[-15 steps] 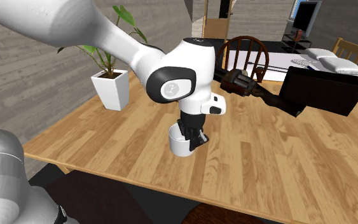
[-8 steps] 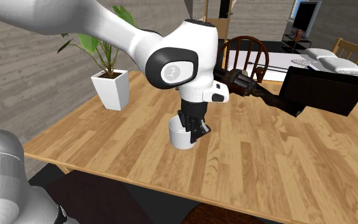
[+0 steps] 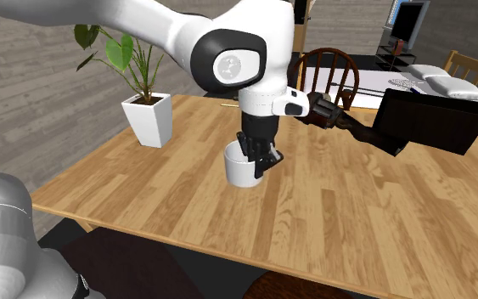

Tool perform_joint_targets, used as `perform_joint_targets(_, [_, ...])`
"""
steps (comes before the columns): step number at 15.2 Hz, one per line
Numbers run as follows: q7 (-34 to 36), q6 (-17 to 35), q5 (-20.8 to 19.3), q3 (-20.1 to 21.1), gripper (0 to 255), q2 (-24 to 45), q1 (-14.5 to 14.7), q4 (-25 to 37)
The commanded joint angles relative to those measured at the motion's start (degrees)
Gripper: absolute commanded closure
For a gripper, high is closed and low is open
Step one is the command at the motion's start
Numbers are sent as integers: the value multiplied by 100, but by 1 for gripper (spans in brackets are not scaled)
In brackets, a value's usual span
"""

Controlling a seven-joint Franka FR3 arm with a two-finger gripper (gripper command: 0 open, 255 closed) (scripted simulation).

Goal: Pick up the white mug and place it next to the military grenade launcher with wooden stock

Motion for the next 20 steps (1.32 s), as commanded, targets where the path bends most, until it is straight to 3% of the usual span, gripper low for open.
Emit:
perform_joint_targets(1, [29, -155, -7, 18, 255, -47, 6, 107])
perform_joint_targets(20, [125, -1635, -37, 85, 255, -266, 19, 1374])
